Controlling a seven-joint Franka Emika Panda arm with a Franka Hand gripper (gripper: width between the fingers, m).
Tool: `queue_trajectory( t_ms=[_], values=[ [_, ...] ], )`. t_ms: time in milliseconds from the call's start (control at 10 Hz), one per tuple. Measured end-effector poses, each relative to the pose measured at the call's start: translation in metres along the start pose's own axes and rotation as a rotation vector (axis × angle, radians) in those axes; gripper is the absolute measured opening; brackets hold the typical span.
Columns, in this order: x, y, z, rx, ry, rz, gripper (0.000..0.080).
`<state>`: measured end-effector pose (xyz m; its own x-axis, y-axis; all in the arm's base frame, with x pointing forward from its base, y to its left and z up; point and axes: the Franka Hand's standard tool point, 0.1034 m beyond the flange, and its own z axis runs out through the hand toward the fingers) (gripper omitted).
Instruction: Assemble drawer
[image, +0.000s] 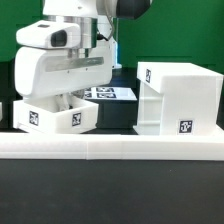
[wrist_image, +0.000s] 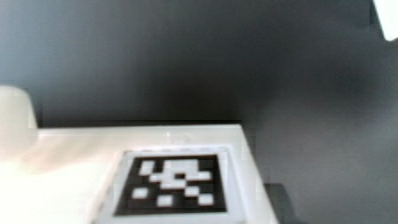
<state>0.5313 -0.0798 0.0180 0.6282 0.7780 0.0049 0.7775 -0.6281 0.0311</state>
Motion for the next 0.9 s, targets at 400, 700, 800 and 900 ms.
queue_trajectory(
  t_ms=[400,700,800,900],
  values=[
    [-0.006,0.002,0.002,-0.003,-0.014,-0.253,0.0041],
    [0.005,-0.005,0.003,-0.007,-0.036,-0.441,0.0041],
    [0.008,-0.007,0.003,-0.009,-0.041,-0.483,0.0041],
    [0.012,-0.010,0.003,-0.005,-0.040,-0.480,0.0041]
  ],
)
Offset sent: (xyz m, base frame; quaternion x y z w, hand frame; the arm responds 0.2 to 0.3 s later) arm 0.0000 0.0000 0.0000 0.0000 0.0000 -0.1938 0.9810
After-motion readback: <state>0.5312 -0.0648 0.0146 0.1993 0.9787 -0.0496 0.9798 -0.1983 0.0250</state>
